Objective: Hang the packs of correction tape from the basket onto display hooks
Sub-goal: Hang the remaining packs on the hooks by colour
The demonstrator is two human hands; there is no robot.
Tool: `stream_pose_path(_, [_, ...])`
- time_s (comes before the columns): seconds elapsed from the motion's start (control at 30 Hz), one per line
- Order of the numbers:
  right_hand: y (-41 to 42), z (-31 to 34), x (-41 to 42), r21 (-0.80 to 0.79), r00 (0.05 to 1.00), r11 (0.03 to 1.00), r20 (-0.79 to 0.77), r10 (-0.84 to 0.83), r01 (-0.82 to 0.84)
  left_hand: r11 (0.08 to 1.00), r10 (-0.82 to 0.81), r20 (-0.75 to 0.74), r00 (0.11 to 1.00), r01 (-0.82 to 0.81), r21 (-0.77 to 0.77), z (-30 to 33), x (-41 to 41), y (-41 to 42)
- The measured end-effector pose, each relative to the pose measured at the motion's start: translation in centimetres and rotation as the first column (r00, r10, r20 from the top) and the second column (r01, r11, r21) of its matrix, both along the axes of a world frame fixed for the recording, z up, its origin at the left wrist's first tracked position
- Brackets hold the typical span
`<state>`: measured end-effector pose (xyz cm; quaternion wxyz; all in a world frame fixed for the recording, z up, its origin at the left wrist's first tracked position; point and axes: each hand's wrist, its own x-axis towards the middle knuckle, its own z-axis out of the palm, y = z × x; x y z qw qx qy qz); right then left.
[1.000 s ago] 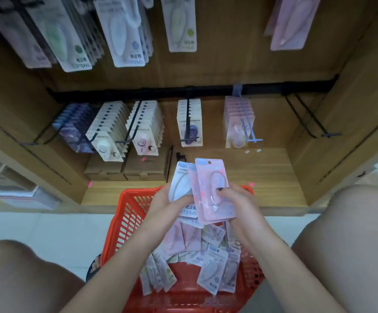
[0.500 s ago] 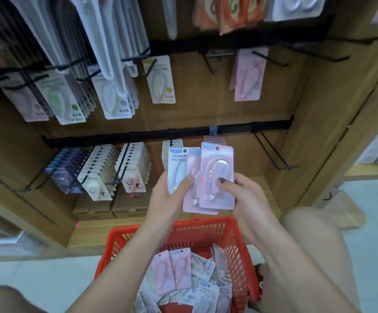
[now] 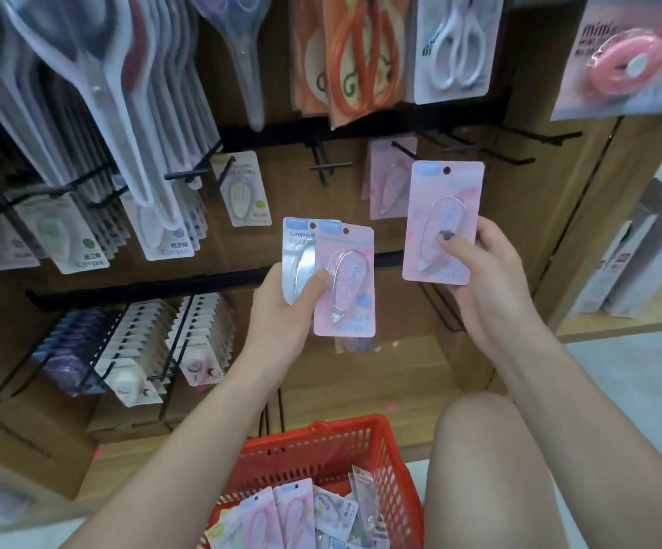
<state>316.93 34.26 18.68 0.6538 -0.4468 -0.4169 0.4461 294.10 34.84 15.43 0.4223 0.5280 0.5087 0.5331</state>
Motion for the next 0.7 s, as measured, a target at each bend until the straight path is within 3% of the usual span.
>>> stream_pose_path(0.3, [4.2,-0.4,-1.2,-0.165,0.992,0.979,-0.005,-0.124,0.121,1.000,0.008,0.016,1.000,-0.008,-0.001,-0.1,-0.4,0.2])
stream_pose_path(0.53, [11.6,1.2,-2.1,-0.330,0.983,0.943,-0.162,-0.088,0.030,0.999,0.047,0.049,0.998,-0.047,-0.005,0.1,-1.8,1.2])
stream_pose_path(0.7, [12.9,0.6,-2.5,-0.375,0.986,0.922,-0.091,-0.143,0.099,0.999,0.050,0.070,0.996,-0.050,-0.002,0.6,-1.8,2.3])
